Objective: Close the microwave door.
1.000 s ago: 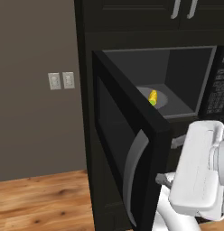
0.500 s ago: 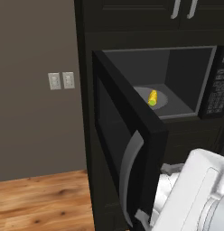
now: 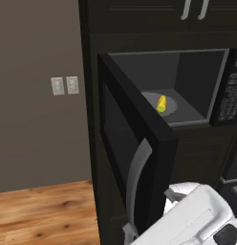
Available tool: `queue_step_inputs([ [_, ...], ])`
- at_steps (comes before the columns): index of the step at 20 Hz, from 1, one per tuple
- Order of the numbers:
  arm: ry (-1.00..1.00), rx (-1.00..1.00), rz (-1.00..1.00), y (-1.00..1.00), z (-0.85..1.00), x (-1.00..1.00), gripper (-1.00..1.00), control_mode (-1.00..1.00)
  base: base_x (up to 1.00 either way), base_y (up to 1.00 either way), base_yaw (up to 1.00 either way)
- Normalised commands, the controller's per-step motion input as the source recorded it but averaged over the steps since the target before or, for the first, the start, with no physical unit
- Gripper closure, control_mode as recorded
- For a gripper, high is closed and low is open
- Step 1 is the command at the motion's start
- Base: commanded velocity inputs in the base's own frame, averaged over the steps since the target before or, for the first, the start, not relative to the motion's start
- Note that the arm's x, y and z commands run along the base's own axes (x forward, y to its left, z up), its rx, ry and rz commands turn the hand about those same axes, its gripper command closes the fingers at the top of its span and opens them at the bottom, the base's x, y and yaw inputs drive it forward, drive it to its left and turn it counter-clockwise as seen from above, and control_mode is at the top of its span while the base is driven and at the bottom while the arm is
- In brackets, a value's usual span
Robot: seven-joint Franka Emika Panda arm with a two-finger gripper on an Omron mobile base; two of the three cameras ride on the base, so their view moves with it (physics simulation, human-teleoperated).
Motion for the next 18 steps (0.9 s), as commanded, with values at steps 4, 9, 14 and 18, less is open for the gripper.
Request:
queue_step_inputs([
  [4, -0.13, 0.06, -0.35, -0.01, -0.20, 0.00, -1.00, -1.00, 0.00, 0.00, 0.00],
  [9, -0.09, 0.08, -0.31, -0.01, -0.01, 0.01, -1.00, -1.00, 0.00, 0.00, 0.00],
  [14, -0.03, 0.18, -0.21, -0.57, 0.00, 0.01, -1.00, -1.00, 0.00, 0.00, 0.00],
  [18, 0.00, 0.22, -0.11, -0.98, 0.01, 0.02, -1.00, -1.00, 0.00, 0.00, 0.00],
])
